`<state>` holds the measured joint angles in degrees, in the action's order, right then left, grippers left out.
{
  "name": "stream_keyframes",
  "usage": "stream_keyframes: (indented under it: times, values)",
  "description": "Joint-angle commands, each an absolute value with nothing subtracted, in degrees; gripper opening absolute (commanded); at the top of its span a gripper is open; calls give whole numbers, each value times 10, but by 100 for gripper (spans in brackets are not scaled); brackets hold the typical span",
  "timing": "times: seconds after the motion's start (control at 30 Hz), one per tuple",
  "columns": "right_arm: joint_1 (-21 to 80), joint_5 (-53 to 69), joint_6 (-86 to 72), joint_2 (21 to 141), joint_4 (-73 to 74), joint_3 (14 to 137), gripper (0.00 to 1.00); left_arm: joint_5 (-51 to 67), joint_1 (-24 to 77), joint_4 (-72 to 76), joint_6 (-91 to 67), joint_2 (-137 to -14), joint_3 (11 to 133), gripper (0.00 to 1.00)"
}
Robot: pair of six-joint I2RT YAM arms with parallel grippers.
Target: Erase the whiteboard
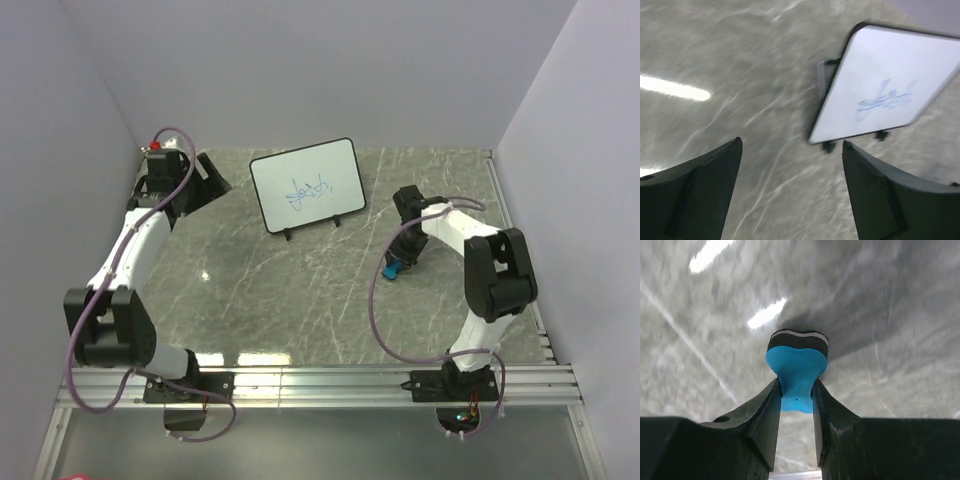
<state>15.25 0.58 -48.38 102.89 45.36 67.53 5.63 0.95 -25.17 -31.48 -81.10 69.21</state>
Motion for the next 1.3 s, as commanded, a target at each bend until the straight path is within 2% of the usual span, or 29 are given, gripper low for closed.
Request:
stream_keyframes:
  times: [0.0,0.07,0.13,0.27,0.53,0.67,0.93,1.1,1.27]
  values:
    - [156,42,-467,952,433,654,0,245,-34,-46,-315,-867,708,86]
    - [156,54,-463,918,427,645,0,367,-47,45,-352,-895,696,84]
    - [156,78,-461,898,421,635,0,413,-50,134,-373,-943,703,83]
    - [156,105,-451,861,419,635,0,508,-48,194,-405,-1037,745,81]
    - [156,114,-421,860,431,672,0,530,-23,200,-402,-1152,813,76]
    - [157,116,-410,881,434,706,0,541,-11,223,-426,-1194,825,62]
    - [157,127,-392,931,450,779,0,541,13,243,-435,-1227,817,43]
    - [157,198,-375,952,387,834,0,546,27,251,-439,-1230,789,24]
    - [178,248,-374,1016,353,921,0,537,46,246,-429,-1213,758,13]
